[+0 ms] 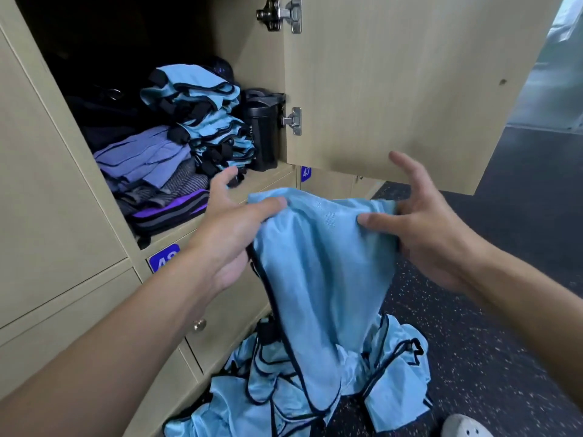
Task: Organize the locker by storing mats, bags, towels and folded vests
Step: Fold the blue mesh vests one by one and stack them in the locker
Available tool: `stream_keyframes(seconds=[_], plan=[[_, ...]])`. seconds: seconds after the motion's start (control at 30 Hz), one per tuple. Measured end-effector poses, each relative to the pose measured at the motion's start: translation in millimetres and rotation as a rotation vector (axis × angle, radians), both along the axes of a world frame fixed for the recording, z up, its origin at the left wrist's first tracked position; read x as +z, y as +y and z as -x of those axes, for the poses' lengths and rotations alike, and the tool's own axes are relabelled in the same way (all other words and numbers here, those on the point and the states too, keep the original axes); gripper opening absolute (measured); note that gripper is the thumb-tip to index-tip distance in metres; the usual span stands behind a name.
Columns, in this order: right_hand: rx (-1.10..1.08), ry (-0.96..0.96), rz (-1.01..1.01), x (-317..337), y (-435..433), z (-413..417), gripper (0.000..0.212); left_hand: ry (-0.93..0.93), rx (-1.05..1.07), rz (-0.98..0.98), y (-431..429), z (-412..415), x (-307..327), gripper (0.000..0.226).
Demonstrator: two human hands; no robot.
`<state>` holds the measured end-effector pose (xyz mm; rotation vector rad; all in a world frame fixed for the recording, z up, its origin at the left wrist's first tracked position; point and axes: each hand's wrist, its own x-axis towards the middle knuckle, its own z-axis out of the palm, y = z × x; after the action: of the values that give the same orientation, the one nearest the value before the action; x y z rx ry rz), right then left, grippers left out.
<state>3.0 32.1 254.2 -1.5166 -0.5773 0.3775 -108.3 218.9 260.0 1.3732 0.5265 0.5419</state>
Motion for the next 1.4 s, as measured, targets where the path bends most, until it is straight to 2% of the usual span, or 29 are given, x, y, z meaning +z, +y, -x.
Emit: stream_keyframes(seconds=[0.1,0.2,0.4,0.53,0.6,0.67,0.73,0.8,0.87,0.97,1.1,1.23,1.33,1.4], plan=[[-0.167,0.001,-0.086,1.7,-1.8,-5.1,0.08,0.149,-0.276,-0.09,-2.7,4.2,-5.6,0.117],[-0.258,0.002,-0.072,2.7,-5.8,-10.5,0.072,0.204,-0.401,-0.131,-6.0,5.6,-5.7,0.118],[0.022,0.012,0.086,0.5,-8.4,-4.4,0.1,0.068,-0.267,-0.189,0.2,9.1,2.8,0.101],[-0.17,-0.054,0.013,-3.0,-5.0,-7.7,0.082,0.065,-0.104,-0.193,2.7,7.8,5.6,0.073],[-0.144,-0.009,0.001,-4.8,-4.6,-10.7,0.086,0.092,-0.072,-0.127,3.3,6.4,6.4,0.066],[-0.046,0.051,0.046,-10.1,-3.3,-10.5,0.099,0.091,-0.169,-0.015,3.8,7.4,6.7,0.077],[-0.059,0.041,0.039,-12.7,-2.2,-11.7,0.098,0.131,-0.332,-0.078,3.7,12.0,7.7,0.096],[-0.138,0.048,-0.05,-9.4,-4.0,-14.0,0.095,0.157,-0.412,-0.162,2.7,15.2,7.9,0.102],[-0.11,0.056,-0.021,-6.8,-6.4,-15.1,0.1,0.141,-0.396,-0.195,3.1,16.3,7.1,0.099],[0.011,0.044,0.159,-7.8,-8.2,-10.4,0.11,0.1,-0.297,-0.216,2.9,16.6,5.5,0.095],[-0.097,0.05,0.021,-5.2,-8.3,-11.9,0.094,0.073,-0.169,-0.161,3.0,15.7,3.4,0.086],[-0.1,0.053,0.021,-3.3,-8.1,-3.7,0.091,0.071,-0.026,-0.097,2.4,12.1,2.1,0.074],[-0.164,0.051,-0.026,-2.4,-11.0,-7.1,0.09,0.1,-0.1,0.034,1.6,12.8,6.4,0.076],[-0.083,0.071,0.047,-4.4,-12.0,-7.9,0.1,0.119,-0.184,0.095,0.3,14.9,9.2,0.08]])
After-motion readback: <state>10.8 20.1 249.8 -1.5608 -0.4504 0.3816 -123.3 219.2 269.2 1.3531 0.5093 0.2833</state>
